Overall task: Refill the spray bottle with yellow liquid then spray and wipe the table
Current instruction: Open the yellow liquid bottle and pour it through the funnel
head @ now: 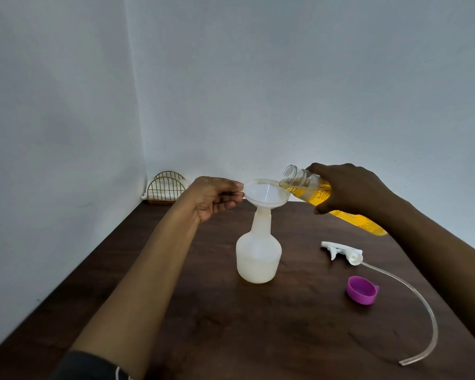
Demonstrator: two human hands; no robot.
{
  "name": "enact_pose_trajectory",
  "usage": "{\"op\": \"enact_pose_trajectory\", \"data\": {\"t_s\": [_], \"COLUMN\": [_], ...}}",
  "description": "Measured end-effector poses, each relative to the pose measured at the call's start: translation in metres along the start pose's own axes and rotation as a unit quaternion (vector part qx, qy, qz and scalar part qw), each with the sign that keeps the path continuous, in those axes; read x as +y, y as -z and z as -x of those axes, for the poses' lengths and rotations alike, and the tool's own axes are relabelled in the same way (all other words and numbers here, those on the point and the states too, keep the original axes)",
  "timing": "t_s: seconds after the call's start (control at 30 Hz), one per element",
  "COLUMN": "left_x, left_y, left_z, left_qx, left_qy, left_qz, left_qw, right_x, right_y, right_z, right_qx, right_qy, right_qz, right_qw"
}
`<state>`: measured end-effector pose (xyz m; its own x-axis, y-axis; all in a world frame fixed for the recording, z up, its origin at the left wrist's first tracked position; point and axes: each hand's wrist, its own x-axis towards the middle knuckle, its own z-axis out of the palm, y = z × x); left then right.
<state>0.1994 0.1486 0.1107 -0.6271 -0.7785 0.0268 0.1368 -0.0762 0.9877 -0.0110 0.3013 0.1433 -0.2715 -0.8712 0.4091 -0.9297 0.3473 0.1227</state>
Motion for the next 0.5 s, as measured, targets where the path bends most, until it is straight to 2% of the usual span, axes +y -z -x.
{"op": "enact_pose_trajectory", "data": {"t_s": [0.5], "left_x": [0.0006], "left_y": [-0.0001], "left_z": [0.0014], "left_qx": [0.0], "left_qy": [0.004], "left_qz": [-0.006], "left_qw": [1.0], "right_x": [0.0004], "right_y": [0.0], "right_z": [-0.0024], "right_qx": [-0.005], "right_qy": [-0.001], "right_qz": [0.006], "right_qw": [1.0]}}
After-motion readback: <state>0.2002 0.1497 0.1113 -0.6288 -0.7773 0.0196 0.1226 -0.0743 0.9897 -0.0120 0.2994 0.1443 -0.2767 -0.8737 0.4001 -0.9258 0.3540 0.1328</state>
